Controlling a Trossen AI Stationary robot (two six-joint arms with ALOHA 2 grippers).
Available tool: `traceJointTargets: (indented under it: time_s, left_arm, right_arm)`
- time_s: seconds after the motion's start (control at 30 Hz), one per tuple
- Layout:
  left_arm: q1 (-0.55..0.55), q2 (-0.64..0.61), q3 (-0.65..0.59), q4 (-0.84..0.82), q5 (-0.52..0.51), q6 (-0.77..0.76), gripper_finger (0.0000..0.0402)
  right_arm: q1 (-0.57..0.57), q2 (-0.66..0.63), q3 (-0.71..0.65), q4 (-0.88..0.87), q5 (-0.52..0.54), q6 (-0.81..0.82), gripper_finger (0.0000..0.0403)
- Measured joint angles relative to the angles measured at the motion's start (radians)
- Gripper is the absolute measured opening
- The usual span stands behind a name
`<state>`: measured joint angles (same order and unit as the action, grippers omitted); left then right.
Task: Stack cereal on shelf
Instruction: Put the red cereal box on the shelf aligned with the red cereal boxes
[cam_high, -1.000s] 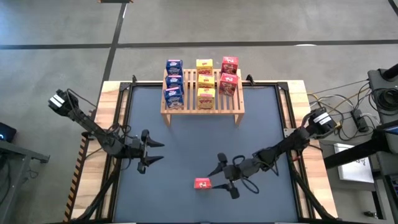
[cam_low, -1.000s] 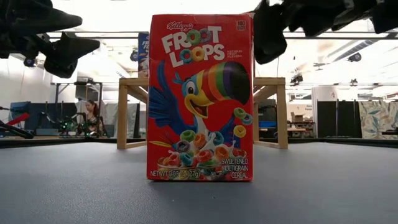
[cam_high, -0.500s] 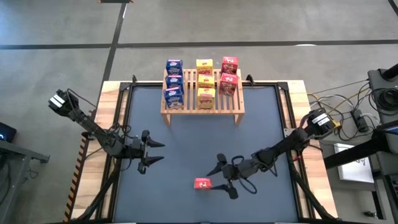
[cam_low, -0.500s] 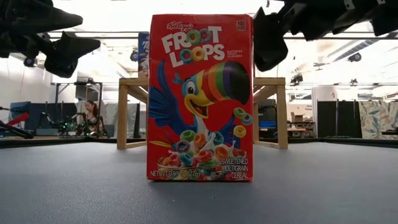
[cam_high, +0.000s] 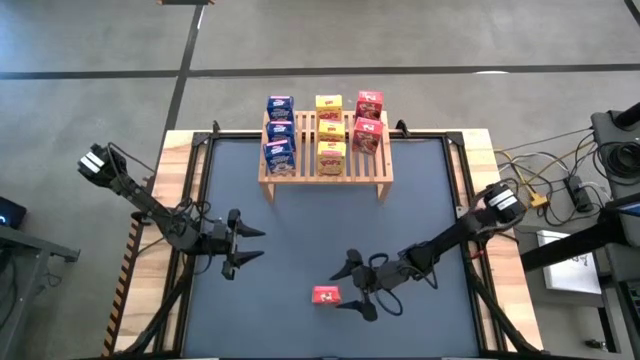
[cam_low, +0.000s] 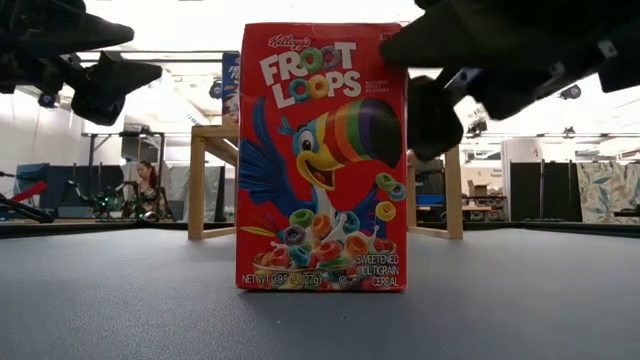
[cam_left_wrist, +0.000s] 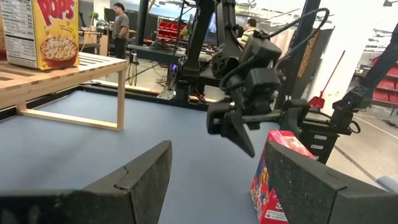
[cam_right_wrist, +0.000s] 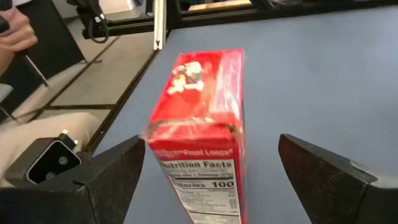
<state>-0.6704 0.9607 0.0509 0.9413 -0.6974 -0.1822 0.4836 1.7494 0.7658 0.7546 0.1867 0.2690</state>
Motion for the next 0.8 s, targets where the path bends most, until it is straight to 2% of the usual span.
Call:
traceJointTargets:
  time_s: [0.3, 0.8]
  left_arm:
    - [0.000, 0.001, 0.000, 0.000, 0.000, -0.003, 0.0240]
    - [0.000, 0.001, 0.000, -0.001, 0.000, -0.003, 0.0240]
  right_arm:
    - [-0.004, 0.057, 0.000, 0.050, 0.000, 0.012, 0.0318]
    - [-0.020, 0.059, 0.000, 0.051, 0.000, 0.008, 0.0213]
